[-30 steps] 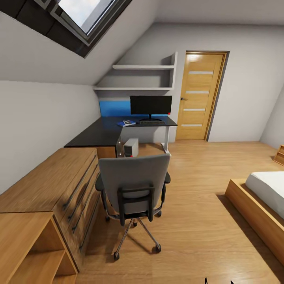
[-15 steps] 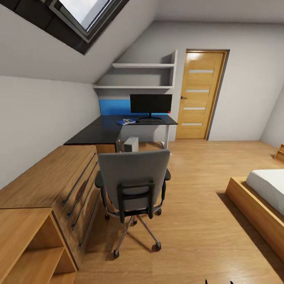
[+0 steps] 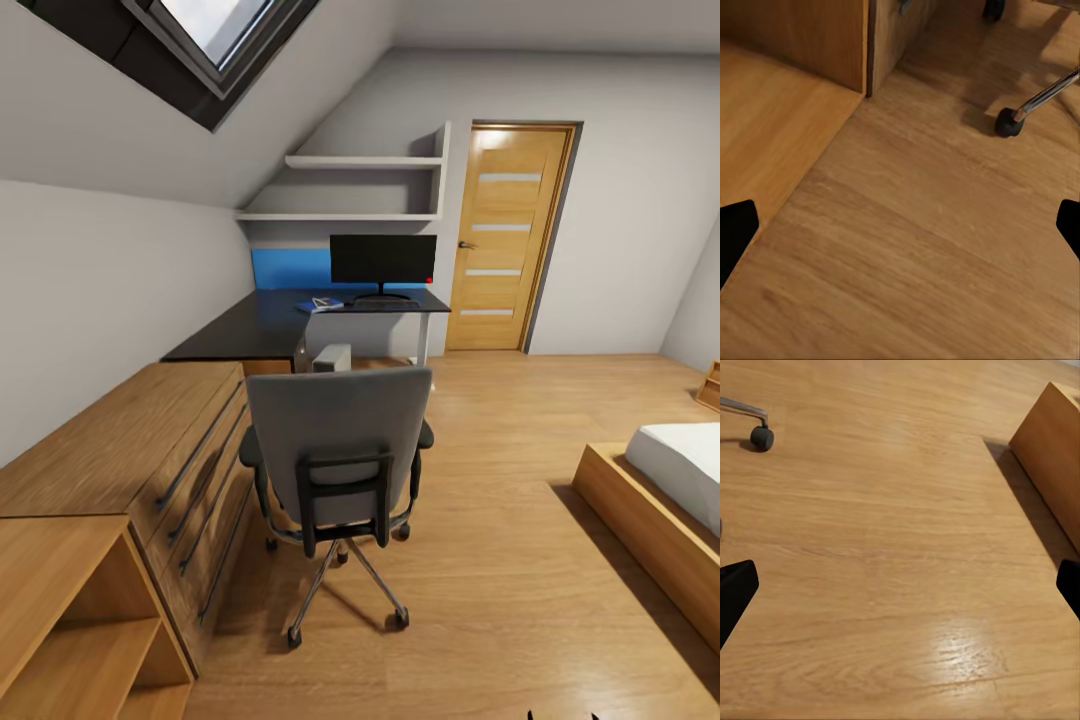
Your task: In the bedroom, organize the workspace by keeping the computer under the desk, ensuring the monitor is on the desk, placing the keyboard on the desk next to the monitor, placing the mouse on the desk next to the keyboard, moving the folder from the swivel chair onto the desk next to the mouse, stacking the notebook on top of the folder with the pen on top of the notebook, and positioning the swivel chair next to the desk.
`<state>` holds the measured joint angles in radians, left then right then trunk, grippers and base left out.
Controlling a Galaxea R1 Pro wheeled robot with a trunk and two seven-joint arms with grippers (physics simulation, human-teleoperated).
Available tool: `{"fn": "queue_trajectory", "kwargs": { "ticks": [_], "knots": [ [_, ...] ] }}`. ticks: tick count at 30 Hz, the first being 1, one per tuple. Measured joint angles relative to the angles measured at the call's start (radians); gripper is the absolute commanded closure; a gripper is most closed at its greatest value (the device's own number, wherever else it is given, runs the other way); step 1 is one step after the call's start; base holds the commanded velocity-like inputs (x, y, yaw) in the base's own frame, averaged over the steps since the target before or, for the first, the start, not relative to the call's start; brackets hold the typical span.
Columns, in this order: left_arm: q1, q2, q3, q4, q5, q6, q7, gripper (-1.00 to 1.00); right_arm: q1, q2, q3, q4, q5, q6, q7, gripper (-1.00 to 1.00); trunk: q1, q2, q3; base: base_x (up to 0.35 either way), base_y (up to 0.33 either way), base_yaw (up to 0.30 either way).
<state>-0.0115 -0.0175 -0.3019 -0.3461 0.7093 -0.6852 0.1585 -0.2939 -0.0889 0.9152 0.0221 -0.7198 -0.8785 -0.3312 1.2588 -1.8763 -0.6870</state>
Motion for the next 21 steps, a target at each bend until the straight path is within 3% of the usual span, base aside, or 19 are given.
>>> {"fn": "queue_trajectory", "kwargs": {
  "ticks": [6, 11, 14, 17, 21],
  "knots": [
    [0.000, 0.027, 0.010, -0.075, -0.008, 0.023, 0.015, -1.00, 0.000, 0.000, 0.000, -0.004, 0.000, -0.004, 0.001, -1.00, 0.023, -0.042, -0.019, 0.000, 0.000, 0.000],
    [-0.027, 0.036, 0.013, -0.279, -0.013, 0.275, 0.091, -1.00, 0.000, 0.004, -0.001, -0.008, 0.000, -0.007, -0.001, -1.00, 0.042, -0.077, -0.034, 0.000, 0.000, 0.000],
    [-0.090, 0.038, 0.014, -0.351, -0.019, 0.460, 0.172, -1.00, 0.000, 0.005, -0.001, -0.012, 0.003, -0.008, 0.000, -1.00, 0.054, -0.098, -0.044, 0.000, 0.000, 0.000],
    [-0.148, 0.037, 0.014, -0.375, -0.023, 0.562, 0.215, -1.00, -0.001, 0.006, 0.000, -0.024, 0.005, -0.010, 0.000, -1.00, 0.065, -0.119, -0.053, 0.000, 0.000, 0.000],
    [-0.222, 0.036, 0.013, -0.388, -0.028, 0.640, 0.242, -1.00, -0.003, 0.005, 0.000, -0.047, 0.008, -0.010, -0.002, -1.00, 0.081, -0.147, -0.066, 0.000, 0.000, 0.000]
  ]
}}
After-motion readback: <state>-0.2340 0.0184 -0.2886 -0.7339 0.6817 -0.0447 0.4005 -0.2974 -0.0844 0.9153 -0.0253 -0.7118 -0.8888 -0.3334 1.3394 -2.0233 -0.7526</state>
